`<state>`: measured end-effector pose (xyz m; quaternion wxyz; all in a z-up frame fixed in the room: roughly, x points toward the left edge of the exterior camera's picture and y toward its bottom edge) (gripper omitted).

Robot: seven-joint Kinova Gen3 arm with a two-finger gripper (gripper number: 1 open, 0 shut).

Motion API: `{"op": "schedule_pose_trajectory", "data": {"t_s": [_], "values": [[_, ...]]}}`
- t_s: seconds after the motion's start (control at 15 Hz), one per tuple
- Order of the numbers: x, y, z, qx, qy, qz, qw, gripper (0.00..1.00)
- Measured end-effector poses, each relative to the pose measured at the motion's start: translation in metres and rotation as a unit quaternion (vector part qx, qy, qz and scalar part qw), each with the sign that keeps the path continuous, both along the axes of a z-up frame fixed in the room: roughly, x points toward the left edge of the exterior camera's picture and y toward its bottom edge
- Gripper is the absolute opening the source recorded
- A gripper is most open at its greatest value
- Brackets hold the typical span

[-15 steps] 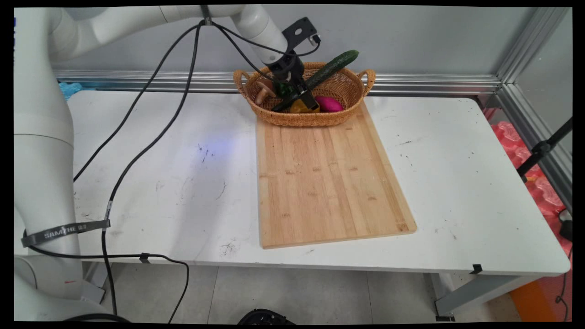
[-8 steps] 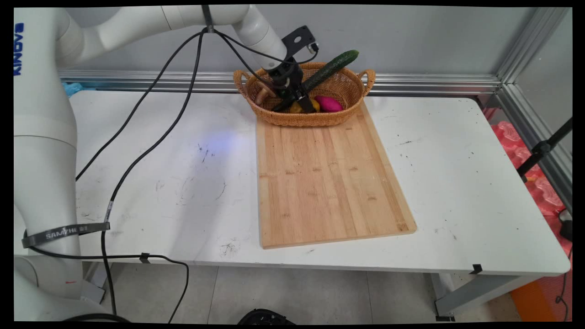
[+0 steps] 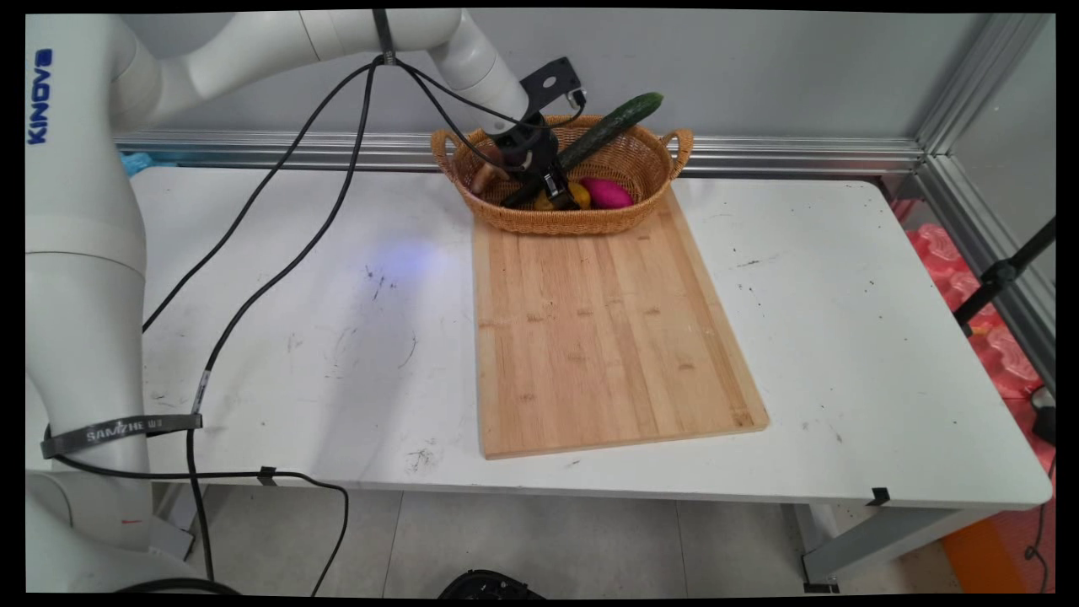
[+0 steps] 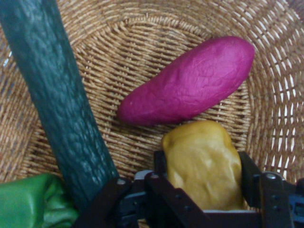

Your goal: Place the picked object on the cutting board

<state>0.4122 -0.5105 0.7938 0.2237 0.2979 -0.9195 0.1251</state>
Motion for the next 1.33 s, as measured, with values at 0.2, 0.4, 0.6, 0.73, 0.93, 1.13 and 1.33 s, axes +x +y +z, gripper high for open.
{"op": "schedule_pose_trajectory", "data": {"t_s": [0.2, 0.4, 0.6, 0.73, 0.93, 1.13, 1.33], "values": [[-0.002, -0.001, 0.001, 0.001, 0.0, -0.009, 1.0, 0.0], [-0.009, -0.004, 0.008, -0.004, 0.002, -0.017, 0.9998, 0.0], [-0.019, -0.005, 0.029, -0.017, 0.004, -0.02, 0.9997, 0.0], [-0.029, -0.004, 0.047, -0.025, 0.005, -0.019, 0.9995, 0.0], [-0.048, 0.003, 0.077, -0.035, 0.008, -0.02, 0.9992, 0.0], [-0.073, 0.014, 0.105, -0.039, 0.015, -0.026, 0.9988, 0.0], [-0.096, 0.029, 0.123, -0.036, 0.023, -0.032, 0.9986, 0.0]]}}
